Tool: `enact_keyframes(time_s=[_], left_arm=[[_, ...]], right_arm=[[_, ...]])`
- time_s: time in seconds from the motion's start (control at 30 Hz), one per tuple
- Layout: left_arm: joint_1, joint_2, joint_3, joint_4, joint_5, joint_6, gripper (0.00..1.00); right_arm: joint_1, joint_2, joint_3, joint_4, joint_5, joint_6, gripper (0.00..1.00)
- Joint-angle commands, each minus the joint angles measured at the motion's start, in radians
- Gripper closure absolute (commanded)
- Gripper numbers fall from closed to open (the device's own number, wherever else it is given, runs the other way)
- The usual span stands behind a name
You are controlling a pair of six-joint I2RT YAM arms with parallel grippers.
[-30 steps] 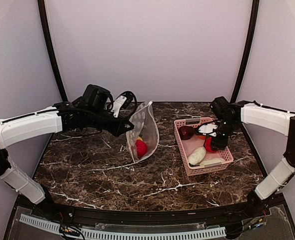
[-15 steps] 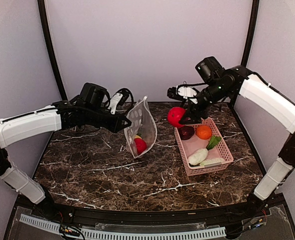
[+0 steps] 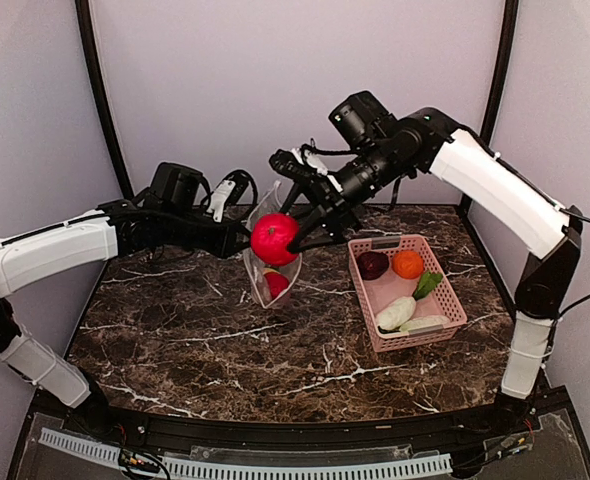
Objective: Place the food in the zip-top bag and seal the zipper
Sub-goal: Place the fake fruit in the zipper food storage bag.
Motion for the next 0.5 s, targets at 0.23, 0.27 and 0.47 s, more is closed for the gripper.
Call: enact_keyframes(time_s=[0.23,0.27,0.47], left_arm=[[0.013,-0.075,-0.018,0.025,0.033,-0.014,0.99],[0.013,-0.078,-0.019,0.027,0.034,-0.015,0.99],[0.012,-0.082,-0.023,0.033,0.038,-0.029,0.99]], right_arm=[[0.075,0.057,-0.059,0.072,0.329,0.054,0.47],[0.078,0.059,-0.063,0.082,0.355,0.059,0.47],[0.083,0.083,-0.088,0.176,0.563,0.106,0.46]])
